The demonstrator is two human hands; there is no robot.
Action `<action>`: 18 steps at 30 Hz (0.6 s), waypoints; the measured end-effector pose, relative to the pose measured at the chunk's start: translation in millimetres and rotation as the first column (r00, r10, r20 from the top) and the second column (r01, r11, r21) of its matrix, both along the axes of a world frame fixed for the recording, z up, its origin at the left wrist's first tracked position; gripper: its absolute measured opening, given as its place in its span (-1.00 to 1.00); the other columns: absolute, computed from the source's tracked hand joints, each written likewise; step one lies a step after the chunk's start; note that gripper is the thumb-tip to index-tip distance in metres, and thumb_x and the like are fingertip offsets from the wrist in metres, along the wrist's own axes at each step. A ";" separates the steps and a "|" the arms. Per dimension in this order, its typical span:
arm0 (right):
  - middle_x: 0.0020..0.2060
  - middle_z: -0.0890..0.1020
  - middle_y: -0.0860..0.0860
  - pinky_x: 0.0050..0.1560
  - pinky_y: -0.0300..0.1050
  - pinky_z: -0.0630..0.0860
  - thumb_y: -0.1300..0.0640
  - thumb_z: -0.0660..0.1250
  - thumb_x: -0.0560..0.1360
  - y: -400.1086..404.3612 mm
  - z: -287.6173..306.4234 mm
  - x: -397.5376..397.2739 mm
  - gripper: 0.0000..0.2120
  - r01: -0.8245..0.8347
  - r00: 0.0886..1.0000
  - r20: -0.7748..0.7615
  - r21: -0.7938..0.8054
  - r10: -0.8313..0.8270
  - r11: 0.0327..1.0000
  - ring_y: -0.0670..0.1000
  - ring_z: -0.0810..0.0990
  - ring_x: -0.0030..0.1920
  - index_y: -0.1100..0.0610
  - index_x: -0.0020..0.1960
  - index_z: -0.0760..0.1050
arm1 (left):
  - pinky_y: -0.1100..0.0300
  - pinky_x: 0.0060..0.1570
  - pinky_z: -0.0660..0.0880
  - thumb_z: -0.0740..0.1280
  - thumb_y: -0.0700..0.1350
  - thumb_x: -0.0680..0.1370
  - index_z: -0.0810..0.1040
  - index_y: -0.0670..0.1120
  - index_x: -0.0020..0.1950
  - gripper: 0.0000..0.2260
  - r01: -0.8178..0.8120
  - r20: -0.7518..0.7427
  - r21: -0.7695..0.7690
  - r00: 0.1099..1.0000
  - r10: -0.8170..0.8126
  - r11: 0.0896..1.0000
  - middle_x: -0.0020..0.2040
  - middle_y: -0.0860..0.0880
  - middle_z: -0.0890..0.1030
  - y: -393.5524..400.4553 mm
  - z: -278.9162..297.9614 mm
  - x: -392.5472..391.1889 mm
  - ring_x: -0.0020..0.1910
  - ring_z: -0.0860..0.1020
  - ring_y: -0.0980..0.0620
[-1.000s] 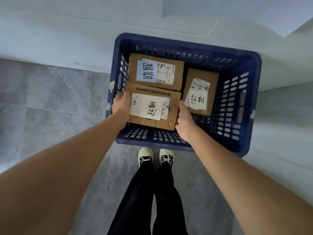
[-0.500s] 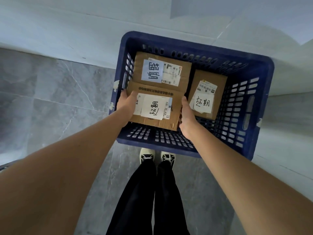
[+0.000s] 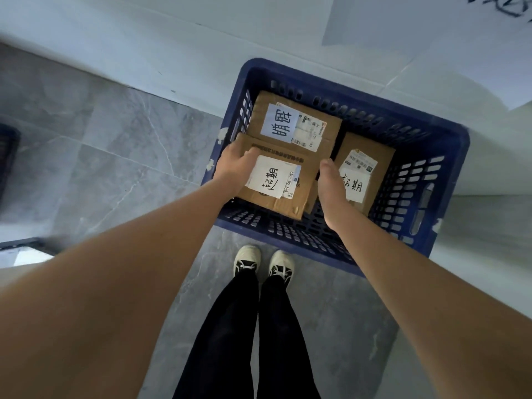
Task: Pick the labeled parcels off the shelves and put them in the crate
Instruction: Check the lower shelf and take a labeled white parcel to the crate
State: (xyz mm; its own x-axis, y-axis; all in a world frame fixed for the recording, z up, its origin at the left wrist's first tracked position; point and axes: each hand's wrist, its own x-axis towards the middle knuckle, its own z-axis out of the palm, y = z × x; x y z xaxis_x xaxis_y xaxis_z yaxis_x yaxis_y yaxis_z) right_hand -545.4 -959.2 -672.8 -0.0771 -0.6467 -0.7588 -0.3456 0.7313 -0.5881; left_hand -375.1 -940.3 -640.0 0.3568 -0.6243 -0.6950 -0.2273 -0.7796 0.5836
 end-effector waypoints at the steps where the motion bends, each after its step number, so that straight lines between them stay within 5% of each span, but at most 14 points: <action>1: 0.56 0.22 0.02 0.53 0.05 0.12 -0.06 -0.06 0.68 3.1 4.9 1.6 -0.50 -0.053 0.998 -0.024 -0.029 0.052 0.998 0.05 0.17 0.54 0.06 0.58 0.15 | 0.24 0.06 0.29 0.15 -0.03 0.64 0.30 -0.02 0.50 -0.59 -0.020 -0.006 -0.003 1.000 0.020 1.000 0.26 0.05 0.48 4.3 2.4 -1.5 0.16 0.46 0.06; 9: 0.60 0.08 -0.01 0.54 -0.01 0.00 -0.10 -0.02 0.68 22.5 35.1 18.5 -0.47 -0.499 0.859 -0.202 -0.131 0.470 0.856 0.00 0.03 0.59 0.06 0.61 0.06 | 0.18 0.19 0.32 0.18 0.01 0.60 0.32 -0.03 0.50 -0.55 0.032 0.046 -0.003 0.998 -0.032 0.999 0.36 -0.02 0.45 57.4 33.0 15.0 0.33 0.42 -0.04; 13: 0.60 0.07 0.00 0.56 0.07 0.06 -0.10 -0.01 0.68 41.6 48.9 43.2 -0.46 -0.636 0.764 -0.260 -0.145 0.591 0.758 0.03 0.04 0.59 0.06 0.61 0.05 | 0.20 -0.01 0.39 0.20 -0.05 0.60 0.34 -0.05 0.48 -0.57 0.029 0.087 0.002 0.996 -0.029 1.000 0.20 -0.03 0.49 89.9 46.4 35.9 0.14 0.46 -0.04; 18: 0.60 0.06 0.01 0.56 0.07 0.03 -0.06 -0.03 0.69 82.0 60.9 85.6 -0.47 -0.828 0.555 -0.358 -0.159 0.751 0.537 0.02 0.01 0.59 0.08 0.61 0.03 | 0.10 0.41 0.22 0.20 -0.01 0.61 0.20 -0.08 0.55 -0.48 0.012 0.163 0.031 0.987 -0.016 0.999 0.52 -0.07 0.27 149.2 56.1 71.4 0.49 0.26 -0.07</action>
State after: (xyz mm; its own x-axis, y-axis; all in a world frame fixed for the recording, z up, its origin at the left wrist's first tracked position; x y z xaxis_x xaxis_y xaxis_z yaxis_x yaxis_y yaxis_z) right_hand -459.9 -877.2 -611.9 0.4374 -0.6973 -0.5678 -0.8406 -0.0929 -0.5336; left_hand -303.7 -791.2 -583.9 0.4581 -0.6098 -0.6467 -0.3283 -0.7922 0.5144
